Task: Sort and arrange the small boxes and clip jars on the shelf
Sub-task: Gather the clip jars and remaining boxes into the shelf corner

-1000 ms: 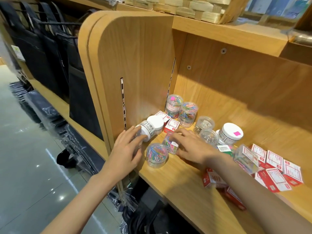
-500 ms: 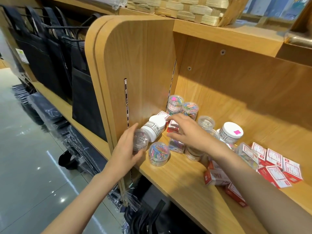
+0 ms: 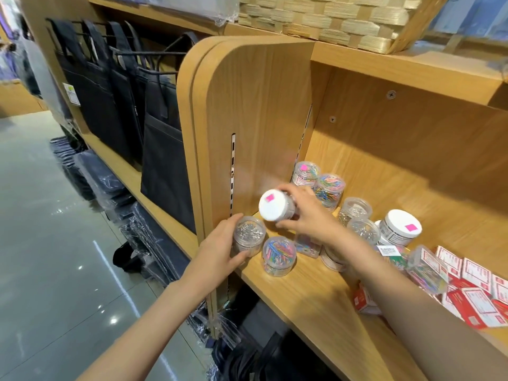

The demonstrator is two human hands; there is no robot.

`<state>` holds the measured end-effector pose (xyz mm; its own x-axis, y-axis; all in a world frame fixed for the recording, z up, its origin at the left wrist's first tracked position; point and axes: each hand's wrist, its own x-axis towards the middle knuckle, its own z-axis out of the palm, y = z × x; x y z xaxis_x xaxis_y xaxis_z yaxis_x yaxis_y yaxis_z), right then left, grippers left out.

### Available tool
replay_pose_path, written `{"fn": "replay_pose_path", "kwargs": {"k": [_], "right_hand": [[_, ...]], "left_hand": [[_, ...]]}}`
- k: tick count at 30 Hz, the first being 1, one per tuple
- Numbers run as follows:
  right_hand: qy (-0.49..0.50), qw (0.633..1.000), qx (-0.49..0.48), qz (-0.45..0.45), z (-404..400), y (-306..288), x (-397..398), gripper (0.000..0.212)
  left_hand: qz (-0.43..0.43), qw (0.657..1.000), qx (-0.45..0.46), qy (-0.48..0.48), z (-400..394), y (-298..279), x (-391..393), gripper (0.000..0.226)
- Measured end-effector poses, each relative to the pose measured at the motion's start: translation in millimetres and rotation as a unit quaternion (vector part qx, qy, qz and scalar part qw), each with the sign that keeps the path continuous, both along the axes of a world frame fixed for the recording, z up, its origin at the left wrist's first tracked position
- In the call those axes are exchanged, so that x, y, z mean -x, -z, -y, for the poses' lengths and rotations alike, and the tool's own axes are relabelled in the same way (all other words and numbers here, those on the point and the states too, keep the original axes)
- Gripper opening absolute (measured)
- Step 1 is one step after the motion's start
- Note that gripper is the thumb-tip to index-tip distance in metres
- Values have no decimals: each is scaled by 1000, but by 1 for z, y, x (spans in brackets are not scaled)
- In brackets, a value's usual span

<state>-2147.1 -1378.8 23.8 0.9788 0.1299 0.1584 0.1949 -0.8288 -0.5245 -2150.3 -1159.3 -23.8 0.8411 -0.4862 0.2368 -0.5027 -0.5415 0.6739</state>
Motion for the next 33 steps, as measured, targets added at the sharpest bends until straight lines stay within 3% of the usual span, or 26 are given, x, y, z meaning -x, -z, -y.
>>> {"fn": "replay_pose_path", "kwargs": {"k": [7,10,14,18,21,26,28,30,33], "right_hand": [[212,955,-190,85,45,-30,23,67],[238,926,-274,107,63,-37,34,63],[235,938,-243,76,72,-40,50,40],[223,957,-186,-1,59,-29,52,49],[191,964,-182,9,40,-22,31,51],[111,987,-97,67,8,-11,-15,45],[76,995,-58,37,3,0,-24,44],[56,995,-80,2,6,5,-25,44],[91,987,-129,21,26,4,-18,36]], "left_hand": [[91,995,-32,24,19,-5,-5,57],[119,990,-67,21,23,-4,-5,55],[143,985,-88,28,30,-6,-9,51],[141,985,-89,39,38,-10,-15,49],[143,984,-98,46,37,-9,-15,50],[136,986,-82,50,31,-3,-12,49],[129,988,-74,51,28,-3,-11,50],[121,989,-70,56,26,-2,-12,51],[117,989,-64,61,22,1,-14,52]]}}
